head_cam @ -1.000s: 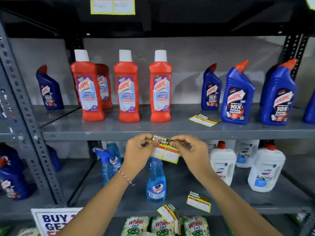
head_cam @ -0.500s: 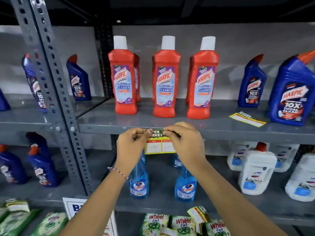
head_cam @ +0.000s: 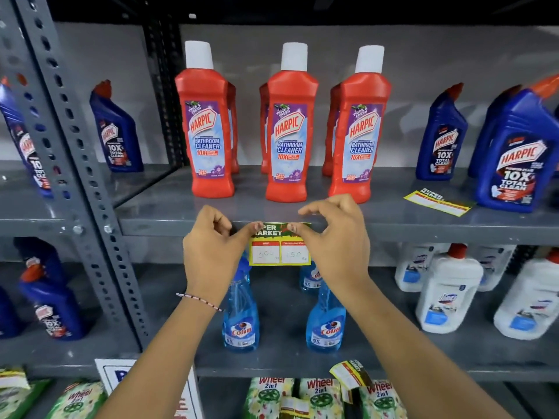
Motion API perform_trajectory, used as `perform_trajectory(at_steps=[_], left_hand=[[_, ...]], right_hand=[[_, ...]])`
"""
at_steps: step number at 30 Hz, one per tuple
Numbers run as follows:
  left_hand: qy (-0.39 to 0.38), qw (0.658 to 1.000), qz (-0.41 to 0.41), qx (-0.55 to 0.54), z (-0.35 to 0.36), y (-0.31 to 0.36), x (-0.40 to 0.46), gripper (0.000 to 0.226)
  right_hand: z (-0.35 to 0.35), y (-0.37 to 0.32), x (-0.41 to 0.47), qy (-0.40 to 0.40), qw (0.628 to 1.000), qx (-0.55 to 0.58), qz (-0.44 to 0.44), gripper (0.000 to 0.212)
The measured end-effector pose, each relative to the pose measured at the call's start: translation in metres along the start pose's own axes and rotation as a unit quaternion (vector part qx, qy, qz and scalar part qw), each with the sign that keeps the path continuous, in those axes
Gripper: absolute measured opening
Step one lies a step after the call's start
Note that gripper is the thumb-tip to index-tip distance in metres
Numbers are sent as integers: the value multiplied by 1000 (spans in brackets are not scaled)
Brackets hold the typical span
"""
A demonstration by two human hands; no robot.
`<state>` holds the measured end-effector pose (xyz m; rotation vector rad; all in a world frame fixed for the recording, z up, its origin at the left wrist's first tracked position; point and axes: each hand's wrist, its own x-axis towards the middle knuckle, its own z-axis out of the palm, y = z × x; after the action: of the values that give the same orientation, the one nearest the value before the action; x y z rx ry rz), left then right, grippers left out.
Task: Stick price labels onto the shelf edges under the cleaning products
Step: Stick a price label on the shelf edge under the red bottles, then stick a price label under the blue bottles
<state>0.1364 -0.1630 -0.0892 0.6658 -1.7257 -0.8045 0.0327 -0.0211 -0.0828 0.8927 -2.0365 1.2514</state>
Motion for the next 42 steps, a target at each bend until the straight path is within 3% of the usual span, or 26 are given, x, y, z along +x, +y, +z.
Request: perform_trajectory(at_steps=[3,6,8,11,14,18,21,24,26,28,31,33,37,42], left_hand=[[-12,995,94,1,3,7,-3,30],[-16,980,198,-23,17,31,-14,29],[-76,971,212,-76,39,56,-23,30],[-238,945,156,-161,93,100,-34,30],[-372,911,78,-159,164,133,-33,22],[-405,912,11,-68,241,158,-22,32],[-421,905,21,50,272,171,-12,34],[-431,900,25,65,286,178,-12,28],[-427,903,19,52,288,178,-13,28],[-416,906,-46,-56,285,174,-13,13],[-411,893,-92,-159,267,173,-16,21],[-412,891,-82,-172,257,176,-23,16],[-420,893,-43,-156,239,195,-60,2],[-428,894,36,-123,251,226,-124,11]], right_hand=[[-12,3,0,-14,1000,-10,4,23],[-35,22,4,14,1000,12,-11,23],[-59,45,14,51,999,-3,0,19],[-98,89,34,63,992,-92,51,23],[-135,134,59,0,968,-214,134,30],[-159,164,77,-82,949,-244,181,50],[-157,172,76,-77,950,-261,152,48],[-154,176,74,-56,956,-254,137,43],[-153,178,73,-40,962,-234,136,41],[-152,179,72,-24,968,-212,135,43],[-152,182,68,10,986,-115,122,42],[-164,181,64,48,987,53,141,45],[-211,188,58,71,922,334,181,46],[-265,227,44,7,925,338,172,28]])
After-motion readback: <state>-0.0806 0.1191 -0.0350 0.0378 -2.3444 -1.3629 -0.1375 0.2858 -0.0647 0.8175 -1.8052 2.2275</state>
